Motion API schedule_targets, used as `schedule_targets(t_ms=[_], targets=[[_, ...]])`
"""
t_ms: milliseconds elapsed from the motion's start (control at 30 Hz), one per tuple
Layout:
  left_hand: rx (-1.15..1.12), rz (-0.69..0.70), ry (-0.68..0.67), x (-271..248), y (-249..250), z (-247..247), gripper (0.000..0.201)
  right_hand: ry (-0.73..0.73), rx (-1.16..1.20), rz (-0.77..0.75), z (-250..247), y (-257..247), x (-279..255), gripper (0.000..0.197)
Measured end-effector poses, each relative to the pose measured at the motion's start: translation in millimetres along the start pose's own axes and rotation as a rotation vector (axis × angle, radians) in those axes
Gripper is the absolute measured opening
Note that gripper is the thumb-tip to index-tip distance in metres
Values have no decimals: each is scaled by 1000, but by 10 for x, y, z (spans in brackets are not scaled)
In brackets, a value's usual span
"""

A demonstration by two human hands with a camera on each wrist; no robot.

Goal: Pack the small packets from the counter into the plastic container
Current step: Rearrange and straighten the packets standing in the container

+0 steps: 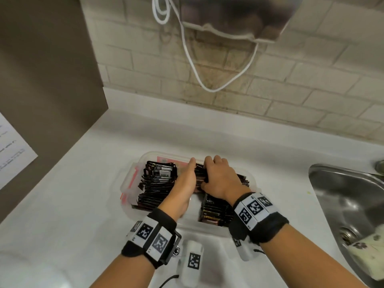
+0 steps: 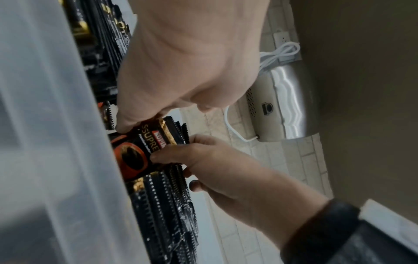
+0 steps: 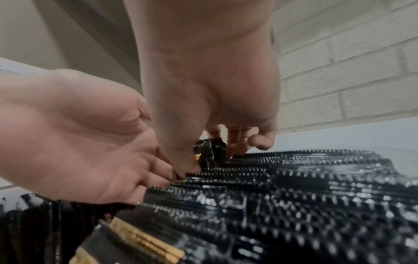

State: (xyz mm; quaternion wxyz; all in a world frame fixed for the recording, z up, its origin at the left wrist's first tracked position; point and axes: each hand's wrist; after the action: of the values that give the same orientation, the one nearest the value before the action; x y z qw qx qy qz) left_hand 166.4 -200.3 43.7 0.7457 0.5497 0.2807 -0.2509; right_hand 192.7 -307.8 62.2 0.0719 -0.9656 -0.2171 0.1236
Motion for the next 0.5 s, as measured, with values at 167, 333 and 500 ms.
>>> schedule_targets(t_ms=[167, 333, 500], targets=[[-51, -32, 0, 35, -43, 15, 69, 8, -99, 1, 46, -38, 25, 70], [-138, -47, 19, 62, -83, 43, 71, -55, -167, -47, 69, 2, 4, 83], [-242, 25, 28, 81, -108, 38, 63, -241, -154, -59, 124, 58, -20, 81]])
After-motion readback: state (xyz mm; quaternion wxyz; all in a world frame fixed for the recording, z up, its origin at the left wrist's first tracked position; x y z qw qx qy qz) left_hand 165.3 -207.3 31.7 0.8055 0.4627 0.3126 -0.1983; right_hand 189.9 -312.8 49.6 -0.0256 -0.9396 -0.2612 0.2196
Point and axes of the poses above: each hand's wrist, its own x-axis towards the middle knuckle, its own z-axis out of the palm, y = z × x, and after that the axes turned 11 degrees about -z, right-handed
